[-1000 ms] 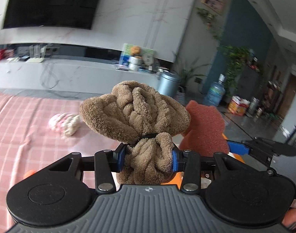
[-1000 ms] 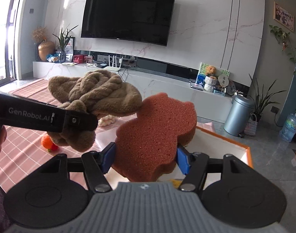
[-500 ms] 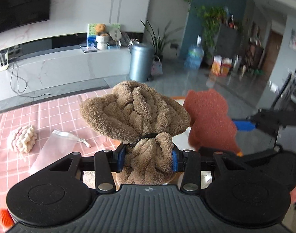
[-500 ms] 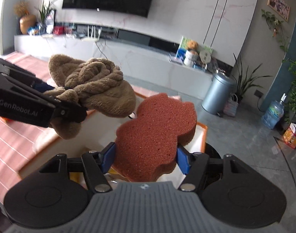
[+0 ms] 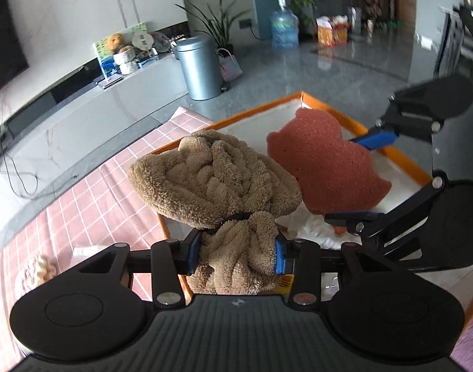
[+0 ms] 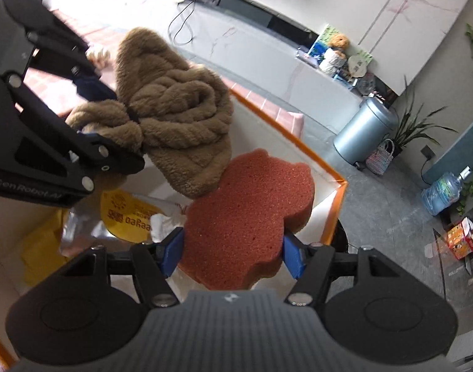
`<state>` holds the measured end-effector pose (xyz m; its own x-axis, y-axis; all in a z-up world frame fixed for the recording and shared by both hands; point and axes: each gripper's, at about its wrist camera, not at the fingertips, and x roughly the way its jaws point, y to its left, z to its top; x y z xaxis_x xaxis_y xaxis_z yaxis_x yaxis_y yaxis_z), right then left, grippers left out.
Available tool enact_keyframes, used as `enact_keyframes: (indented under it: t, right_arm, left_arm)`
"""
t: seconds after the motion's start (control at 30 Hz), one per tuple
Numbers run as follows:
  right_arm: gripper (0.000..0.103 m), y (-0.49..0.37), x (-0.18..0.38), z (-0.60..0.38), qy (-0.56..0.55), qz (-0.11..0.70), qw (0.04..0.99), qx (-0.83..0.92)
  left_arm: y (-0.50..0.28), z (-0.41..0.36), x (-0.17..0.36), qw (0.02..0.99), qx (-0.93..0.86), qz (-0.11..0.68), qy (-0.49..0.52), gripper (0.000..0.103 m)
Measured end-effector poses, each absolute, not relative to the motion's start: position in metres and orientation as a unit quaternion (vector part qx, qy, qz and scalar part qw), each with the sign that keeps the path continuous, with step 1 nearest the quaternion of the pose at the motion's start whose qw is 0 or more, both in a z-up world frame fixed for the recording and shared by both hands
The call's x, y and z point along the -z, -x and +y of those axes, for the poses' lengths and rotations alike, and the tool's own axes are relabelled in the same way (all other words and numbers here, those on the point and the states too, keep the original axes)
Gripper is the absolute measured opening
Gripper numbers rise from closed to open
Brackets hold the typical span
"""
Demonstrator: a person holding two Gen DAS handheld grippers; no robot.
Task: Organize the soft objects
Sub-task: 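Carry the towel and sponge with both tools over the box, then open both tools to drop the towel and sponge into the box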
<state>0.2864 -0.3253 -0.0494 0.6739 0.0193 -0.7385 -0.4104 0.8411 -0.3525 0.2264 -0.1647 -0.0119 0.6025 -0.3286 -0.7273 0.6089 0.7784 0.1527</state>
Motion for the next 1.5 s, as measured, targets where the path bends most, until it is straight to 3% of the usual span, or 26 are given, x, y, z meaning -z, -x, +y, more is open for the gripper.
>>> enact_keyframes:
  t: [0.53, 0.87, 1.1, 1.5]
  right_arm:
    - [0.070, -0.308, 0.069, -0.311, 0.298, 0.405, 0.853, -0.138]
    - [0.079, -0.300, 0.067, -0.308, 0.305, 0.401, 0.850, -0.152]
    - [0.093, -0.292, 0.060, -0.307, 0.318, 0.388, 0.849, -0.164]
    - [0.098, -0.276, 0.028, -0.308, 0.296, 0.368, 0.866, -0.163]
  left_arm:
    - [-0.222, -0.190, 0.047, 0.840, 0.265, 0.350, -0.318, 0.052]
    - [-0.230, -0.182, 0.039, 0.841, 0.281, 0.357, -0.294, 0.068]
    - [-0.233, -0.176, 0.025, 0.847, 0.281, 0.344, -0.293, 0.082]
    - [-0.232, -0.161, -0.004, 0.864, 0.300, 0.325, -0.239, 0.084]
